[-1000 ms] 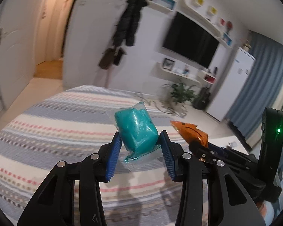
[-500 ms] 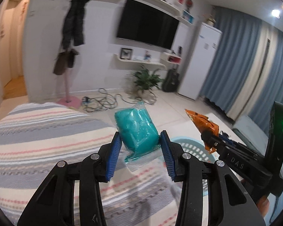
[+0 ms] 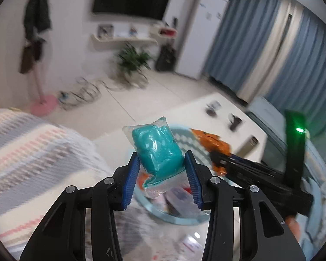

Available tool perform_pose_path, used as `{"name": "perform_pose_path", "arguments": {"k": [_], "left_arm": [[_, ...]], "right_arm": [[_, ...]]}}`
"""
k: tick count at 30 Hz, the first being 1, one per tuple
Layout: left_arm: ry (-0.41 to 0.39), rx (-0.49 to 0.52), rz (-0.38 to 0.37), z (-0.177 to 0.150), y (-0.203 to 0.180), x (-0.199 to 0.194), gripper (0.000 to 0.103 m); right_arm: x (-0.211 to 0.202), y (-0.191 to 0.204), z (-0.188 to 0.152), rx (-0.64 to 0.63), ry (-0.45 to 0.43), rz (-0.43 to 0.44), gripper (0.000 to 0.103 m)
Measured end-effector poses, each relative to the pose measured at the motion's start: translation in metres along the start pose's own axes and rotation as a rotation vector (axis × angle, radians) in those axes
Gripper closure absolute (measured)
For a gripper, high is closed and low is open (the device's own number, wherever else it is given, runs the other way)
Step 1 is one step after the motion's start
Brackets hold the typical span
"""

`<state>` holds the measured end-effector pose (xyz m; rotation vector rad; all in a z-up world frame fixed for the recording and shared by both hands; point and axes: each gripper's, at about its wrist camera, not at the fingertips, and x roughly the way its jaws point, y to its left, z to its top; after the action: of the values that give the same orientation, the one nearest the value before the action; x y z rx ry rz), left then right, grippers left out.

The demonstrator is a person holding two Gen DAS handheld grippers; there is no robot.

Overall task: Collect trash
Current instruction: 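Carry the teal bag and orange packet over the basket and release both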

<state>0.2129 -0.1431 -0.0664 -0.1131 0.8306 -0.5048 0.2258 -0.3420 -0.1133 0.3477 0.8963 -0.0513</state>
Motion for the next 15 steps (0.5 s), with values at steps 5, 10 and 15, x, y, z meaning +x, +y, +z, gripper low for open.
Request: {"name": "perform_pose_path", "arguments": {"k": [5,10,15], "left_arm": [[0.061,-0.009,-0.070,-0.007,-0.005,0.026,0.061],[0.079,-0.026,-0.082,-0.014,-0.004,0.038,0.047],[0.093,-0.040,-0.089,-0.022,-0.006,0.039,0.042]], "right_arm": [[0.024,-0.025,-0.010,0.072,0.076,-0.010,0.060],[0.030,-0.033,-0.014,0.075,0.102,-0.035,0.047],[0.028,-0.036,-0.016,0.070,0.114,-0.040,0.046]]}}
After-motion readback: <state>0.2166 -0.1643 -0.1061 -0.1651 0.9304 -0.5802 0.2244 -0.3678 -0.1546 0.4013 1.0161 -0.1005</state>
